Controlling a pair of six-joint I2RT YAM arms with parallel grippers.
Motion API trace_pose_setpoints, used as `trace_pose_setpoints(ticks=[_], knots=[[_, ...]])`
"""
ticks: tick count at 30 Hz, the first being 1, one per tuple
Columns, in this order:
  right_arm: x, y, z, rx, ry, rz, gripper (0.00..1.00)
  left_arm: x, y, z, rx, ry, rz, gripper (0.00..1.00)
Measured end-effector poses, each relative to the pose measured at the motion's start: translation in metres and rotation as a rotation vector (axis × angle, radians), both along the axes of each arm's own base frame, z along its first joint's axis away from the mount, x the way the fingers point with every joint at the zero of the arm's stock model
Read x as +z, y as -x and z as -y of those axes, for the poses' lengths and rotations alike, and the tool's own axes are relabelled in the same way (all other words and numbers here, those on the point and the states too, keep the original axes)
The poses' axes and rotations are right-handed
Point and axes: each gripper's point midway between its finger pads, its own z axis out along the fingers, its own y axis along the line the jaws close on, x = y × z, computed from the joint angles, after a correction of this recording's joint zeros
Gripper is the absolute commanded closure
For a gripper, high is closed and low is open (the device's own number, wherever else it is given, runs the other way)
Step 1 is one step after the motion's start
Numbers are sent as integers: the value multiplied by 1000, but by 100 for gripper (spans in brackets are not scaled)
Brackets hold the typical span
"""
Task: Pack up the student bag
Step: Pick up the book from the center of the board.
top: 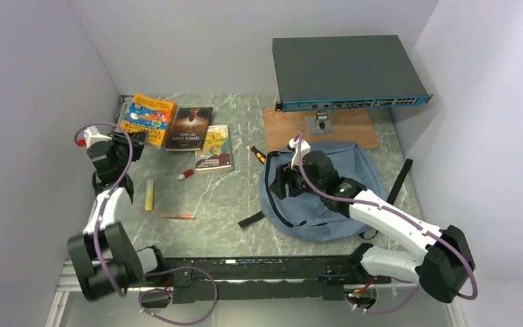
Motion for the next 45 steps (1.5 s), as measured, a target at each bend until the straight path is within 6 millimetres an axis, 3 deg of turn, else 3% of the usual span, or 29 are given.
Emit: trace_pose_setpoints(ticks=[2,5,9,15,18,19,22,25,29,36,38,40,41,44,45], knots=[[3,2,-3,13,-4,-3,27,34,15,9,-28,-89,43,100],[28,2,-16,54,-67,16,23,75,38,28,-106,-195,119,100],[70,2,-37,121,-196,50,20,101,60,62,-280,-258,207,100],[142,4,-53,214,-413,84,15,136,94,139,-668,-259,396,100],[164,-13,-37,188,-507,85,12,160,122,182,-859,-303,500,100],[172,-20,-29,173,-547,81,3,167,131,194,-909,-325,535,100],[192,-31,-13,158,-644,75,0,187,165,230,-1040,-390,651,100],[205,-18,-14,216,-695,59,0,196,192,254,-1136,-410,739,100],[223,6,-13,294,-755,78,2,194,201,272,-1212,-387,756,100],[246,33,-16,442,-835,97,51,179,198,298,-1334,-315,677,100],[244,34,-16,462,-847,86,72,182,197,301,-1354,-306,662,90],[239,33,-16,463,-853,69,95,186,196,303,-1375,-300,650,71],[238,32,-16,460,-855,64,100,187,197,304,-1390,-293,640,59],[239,32,-14,461,-855,69,100,188,191,306,-1412,-267,613,20],[238,34,-15,473,-851,64,100,187,188,307,-1415,-258,608,11]])
